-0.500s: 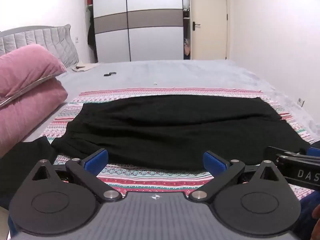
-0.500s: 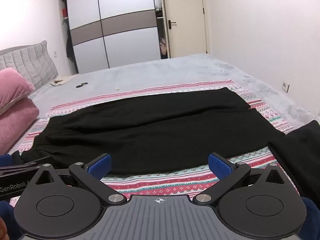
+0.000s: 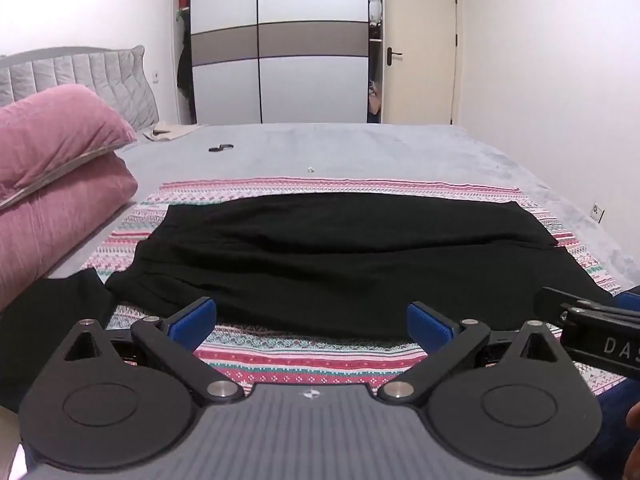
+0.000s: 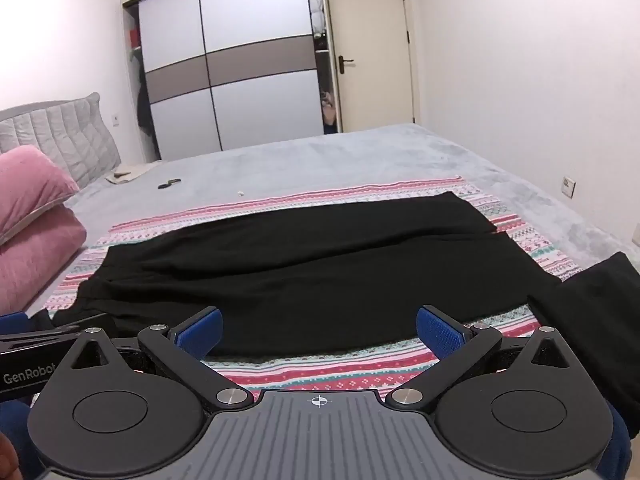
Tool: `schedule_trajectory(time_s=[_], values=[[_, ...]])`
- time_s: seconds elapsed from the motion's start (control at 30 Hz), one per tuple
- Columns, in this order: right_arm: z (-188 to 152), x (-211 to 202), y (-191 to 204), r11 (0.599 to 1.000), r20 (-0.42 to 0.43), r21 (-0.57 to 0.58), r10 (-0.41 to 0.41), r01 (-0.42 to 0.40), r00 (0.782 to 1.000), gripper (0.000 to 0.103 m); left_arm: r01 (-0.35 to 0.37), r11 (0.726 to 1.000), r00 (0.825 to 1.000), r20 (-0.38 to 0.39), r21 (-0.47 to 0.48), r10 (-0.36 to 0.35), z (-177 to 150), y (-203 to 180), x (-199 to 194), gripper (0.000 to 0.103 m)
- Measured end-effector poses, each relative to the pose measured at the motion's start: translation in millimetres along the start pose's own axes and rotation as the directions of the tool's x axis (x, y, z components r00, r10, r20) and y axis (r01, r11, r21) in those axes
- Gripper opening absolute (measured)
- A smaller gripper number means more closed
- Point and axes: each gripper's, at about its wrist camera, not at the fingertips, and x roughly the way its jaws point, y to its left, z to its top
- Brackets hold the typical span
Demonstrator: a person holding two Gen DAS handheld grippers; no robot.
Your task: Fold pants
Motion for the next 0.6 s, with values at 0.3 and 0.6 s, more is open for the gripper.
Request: schedule_trajectory(time_s=[0.3,0.6], values=[[-1.6,3.8,5.8,0.999,0.005,-0.022,-0.022,0.022,1.000,0.103,-0.012,1.000,1.000,-0.028,-0.003,0.012,-0.1,-5.2,1.0,0.103],[-2.5,6.6,2.9,0.999,0.003,-0.022,-0.028,0.028,1.000,0.103,-0.028,1.000,0.999,-0.032,0.006,0.028,-1.0,-8.7,2.4,0.103]])
